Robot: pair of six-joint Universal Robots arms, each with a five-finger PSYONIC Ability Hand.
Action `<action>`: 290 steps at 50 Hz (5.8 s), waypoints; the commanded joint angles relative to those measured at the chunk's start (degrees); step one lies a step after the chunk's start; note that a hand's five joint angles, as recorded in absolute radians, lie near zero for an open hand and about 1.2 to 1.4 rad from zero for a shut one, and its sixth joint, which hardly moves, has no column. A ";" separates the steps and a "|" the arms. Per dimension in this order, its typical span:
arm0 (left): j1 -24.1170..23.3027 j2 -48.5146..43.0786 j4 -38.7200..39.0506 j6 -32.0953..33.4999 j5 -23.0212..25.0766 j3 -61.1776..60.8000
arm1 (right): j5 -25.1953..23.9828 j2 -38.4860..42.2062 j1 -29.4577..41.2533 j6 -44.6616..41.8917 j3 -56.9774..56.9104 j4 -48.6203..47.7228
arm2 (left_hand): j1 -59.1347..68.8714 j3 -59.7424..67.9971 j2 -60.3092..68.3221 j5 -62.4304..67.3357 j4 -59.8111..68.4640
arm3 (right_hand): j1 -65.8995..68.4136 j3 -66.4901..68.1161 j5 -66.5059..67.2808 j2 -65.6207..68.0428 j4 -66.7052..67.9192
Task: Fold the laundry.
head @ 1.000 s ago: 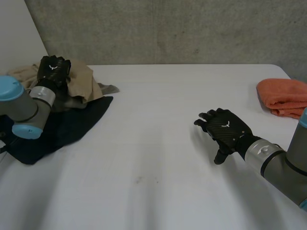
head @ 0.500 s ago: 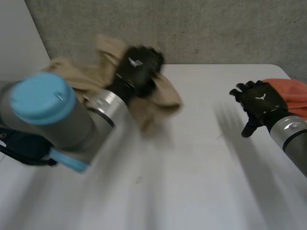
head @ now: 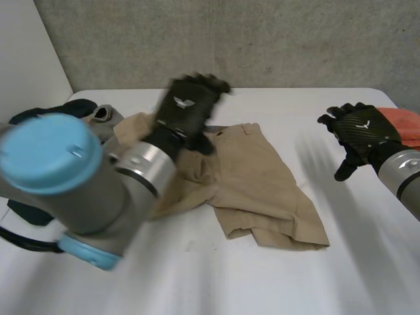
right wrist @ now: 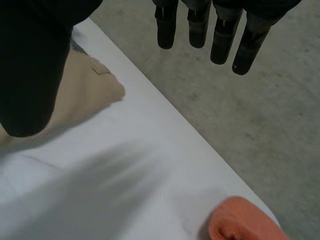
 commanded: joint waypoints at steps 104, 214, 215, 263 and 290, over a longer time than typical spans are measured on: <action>-12.06 -13.87 1.87 3.89 -7.24 -3.81 | -2.22 5.51 1.58 -10.58 -5.09 22.16 | 11.15 11.65 11.83 12.94 12.28 | -1.50 -2.23 -3.88 -2.64 -3.53; 10.78 -8.60 -9.29 3.01 0.59 -0.82 | 10.34 9.72 14.06 -12.52 -23.28 30.35 | 17.77 18.27 18.45 19.56 18.90 | 68.50 67.77 66.12 67.36 66.47; 11.13 -8.51 -9.46 3.01 0.59 -0.73 | 10.52 9.99 14.14 -12.43 -23.19 29.54 | 16.38 16.87 17.06 18.17 17.51 | 68.50 67.77 66.12 67.36 66.47; 0.41 -1.06 -14.21 2.05 -18.84 -12.14 | 10.61 3.75 13.09 -8.30 -8.87 20.66 | 17.69 18.19 18.37 19.49 18.82 | 68.50 67.77 66.12 67.36 66.47; 1.73 5.12 -14.56 -2.00 -14.97 -21.65 | 10.52 3.75 13.09 -8.21 -7.99 19.25 | 9.99 10.49 10.67 11.78 11.12 | 68.50 67.77 66.12 67.36 66.47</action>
